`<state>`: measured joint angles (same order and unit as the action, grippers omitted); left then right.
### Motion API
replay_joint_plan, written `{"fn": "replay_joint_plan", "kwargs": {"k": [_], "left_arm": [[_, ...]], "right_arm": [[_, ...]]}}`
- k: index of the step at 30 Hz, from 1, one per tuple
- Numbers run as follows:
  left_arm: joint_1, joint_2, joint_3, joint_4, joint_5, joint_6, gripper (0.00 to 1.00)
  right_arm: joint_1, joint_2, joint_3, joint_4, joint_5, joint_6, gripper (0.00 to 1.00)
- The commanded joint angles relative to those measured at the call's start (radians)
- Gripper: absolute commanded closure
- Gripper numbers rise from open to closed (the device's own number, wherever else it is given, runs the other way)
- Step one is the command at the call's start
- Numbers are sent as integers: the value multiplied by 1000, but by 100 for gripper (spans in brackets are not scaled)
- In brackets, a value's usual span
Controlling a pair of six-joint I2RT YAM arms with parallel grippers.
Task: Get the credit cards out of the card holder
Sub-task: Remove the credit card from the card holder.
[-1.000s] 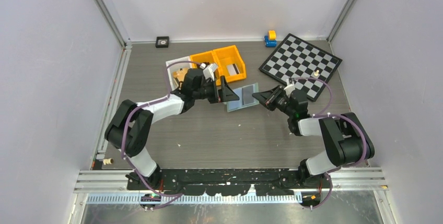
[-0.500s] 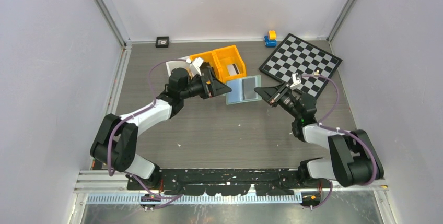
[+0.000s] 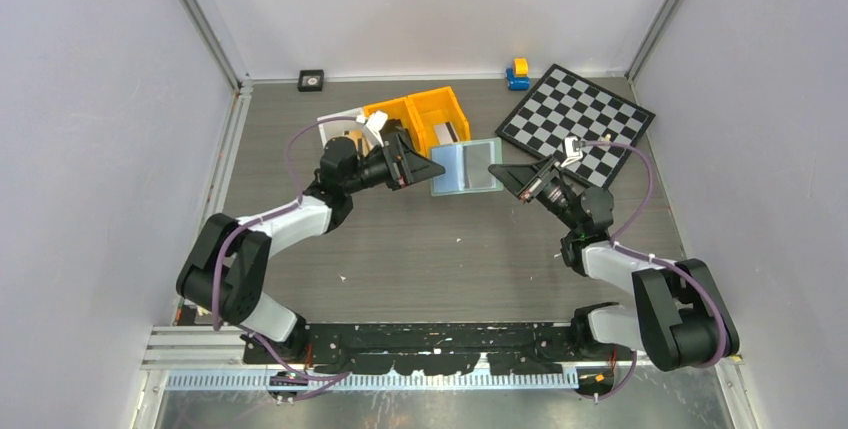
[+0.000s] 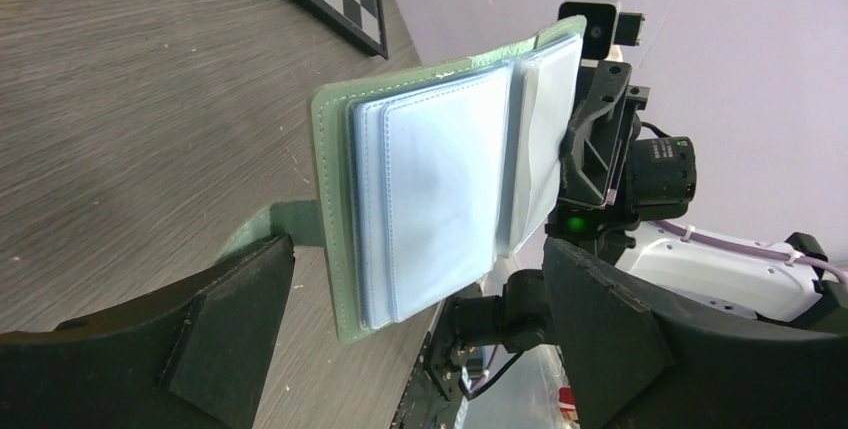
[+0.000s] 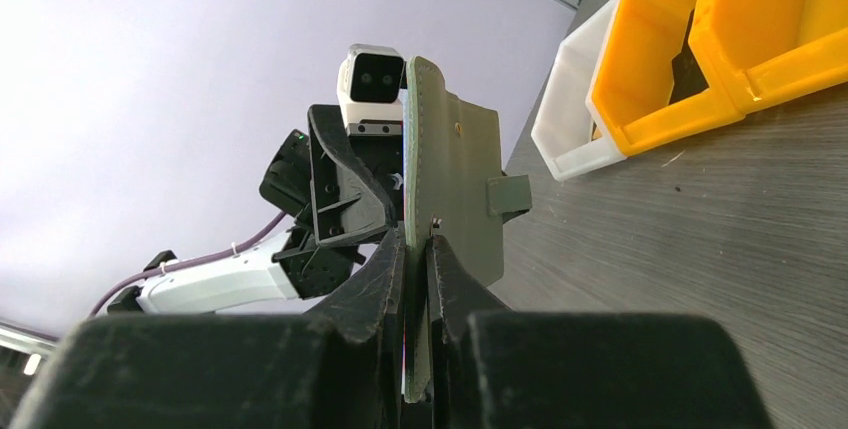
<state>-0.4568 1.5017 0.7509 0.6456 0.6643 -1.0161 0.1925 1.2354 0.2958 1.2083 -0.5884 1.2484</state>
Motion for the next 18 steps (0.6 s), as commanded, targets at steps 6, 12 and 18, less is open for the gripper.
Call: {"fn": "replay_joint_plan", "kwargs": {"k": [6,12,18], "left_arm": [[12,-142,-40,-89,-110,77,4],[13,-309,-67,-246,-240,178,0],[24,-338,-154,-130,-351,109,0]], "right_arm": [[-16,-109,-24,-30,48,-50,99],[-17,-295,-33,-288,170,-151,100],[-16,-402,-32,-403,243,-166,99]]}}
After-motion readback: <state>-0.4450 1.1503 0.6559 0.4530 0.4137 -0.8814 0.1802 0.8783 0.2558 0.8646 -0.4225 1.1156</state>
